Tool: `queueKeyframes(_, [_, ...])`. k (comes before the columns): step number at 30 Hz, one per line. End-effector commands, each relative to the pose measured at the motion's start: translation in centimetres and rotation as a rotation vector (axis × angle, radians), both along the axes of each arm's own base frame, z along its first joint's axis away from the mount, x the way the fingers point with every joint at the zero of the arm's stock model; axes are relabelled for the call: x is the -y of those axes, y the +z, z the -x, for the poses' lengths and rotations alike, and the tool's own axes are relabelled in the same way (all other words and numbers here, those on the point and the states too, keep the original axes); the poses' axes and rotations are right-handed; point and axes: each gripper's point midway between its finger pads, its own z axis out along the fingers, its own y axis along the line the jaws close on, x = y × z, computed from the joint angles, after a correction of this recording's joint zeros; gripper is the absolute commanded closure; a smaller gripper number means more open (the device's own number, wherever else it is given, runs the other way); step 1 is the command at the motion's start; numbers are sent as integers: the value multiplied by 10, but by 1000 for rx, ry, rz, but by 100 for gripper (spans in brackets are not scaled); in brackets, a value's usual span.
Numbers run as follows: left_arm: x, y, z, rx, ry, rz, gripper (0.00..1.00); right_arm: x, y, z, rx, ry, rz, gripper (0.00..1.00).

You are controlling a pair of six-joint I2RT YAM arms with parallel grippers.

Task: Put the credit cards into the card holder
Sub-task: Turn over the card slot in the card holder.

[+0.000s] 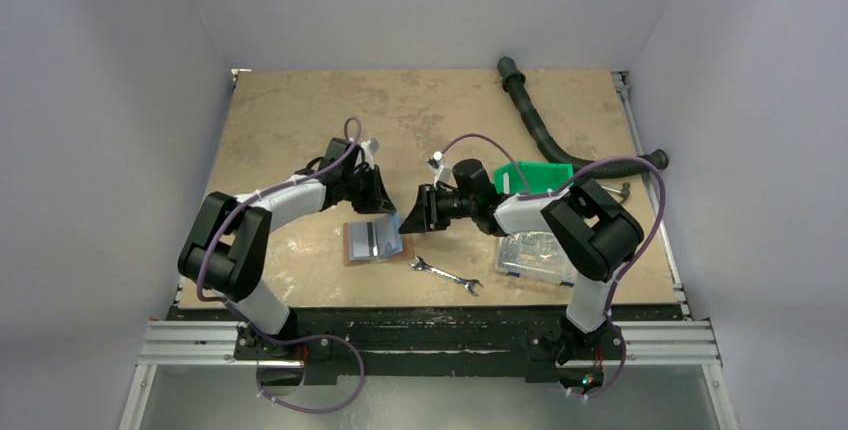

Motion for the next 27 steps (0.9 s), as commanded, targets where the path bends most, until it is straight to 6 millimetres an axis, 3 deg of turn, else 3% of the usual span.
queueKeyframes(1, [2,25,-1,56,-7,61,100,2,21,4,62,3,-18,57])
queueKeyframes(7, [1,31,1,64,-3,70,100,-8,49,12,99,21,-54,51])
queueKeyframes(11, [-1,29,4,62,-2,68,100,-18,57,16,118,36,-52,47])
queueKeyframes(27, [-4,28,6,57,2,69,100,-50,36,20,83,70,-10,43])
